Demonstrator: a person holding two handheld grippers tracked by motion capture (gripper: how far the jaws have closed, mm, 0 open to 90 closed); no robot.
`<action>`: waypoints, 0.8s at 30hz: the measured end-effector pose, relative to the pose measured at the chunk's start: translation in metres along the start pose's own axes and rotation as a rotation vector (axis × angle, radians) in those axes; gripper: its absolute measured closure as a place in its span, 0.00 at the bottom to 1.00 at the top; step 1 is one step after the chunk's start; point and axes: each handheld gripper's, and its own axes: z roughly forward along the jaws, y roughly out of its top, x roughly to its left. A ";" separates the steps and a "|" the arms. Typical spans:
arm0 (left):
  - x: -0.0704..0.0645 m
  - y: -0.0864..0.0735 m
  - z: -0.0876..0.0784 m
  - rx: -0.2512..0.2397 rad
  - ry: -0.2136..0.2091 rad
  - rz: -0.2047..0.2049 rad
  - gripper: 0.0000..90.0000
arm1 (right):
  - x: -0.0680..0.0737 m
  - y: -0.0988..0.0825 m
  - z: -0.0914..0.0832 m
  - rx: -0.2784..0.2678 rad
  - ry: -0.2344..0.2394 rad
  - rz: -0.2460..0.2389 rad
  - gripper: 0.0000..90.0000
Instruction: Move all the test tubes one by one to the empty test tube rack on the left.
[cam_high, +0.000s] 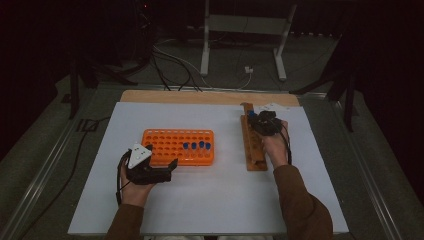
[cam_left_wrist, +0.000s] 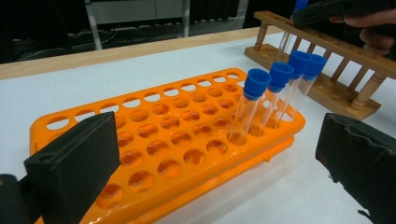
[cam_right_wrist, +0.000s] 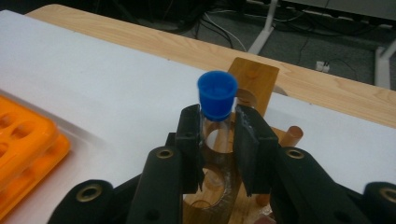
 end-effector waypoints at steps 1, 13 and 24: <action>0.000 0.000 0.000 0.000 -0.001 -0.001 0.01 | -0.001 0.001 0.000 0.003 0.002 0.005 0.79; 0.000 0.000 0.000 0.001 0.002 -0.002 0.01 | 0.001 0.005 0.005 0.009 -0.001 -0.001 0.85; -0.001 0.000 0.001 0.005 0.002 0.006 0.01 | 0.001 0.004 0.000 -0.010 -0.010 0.006 0.86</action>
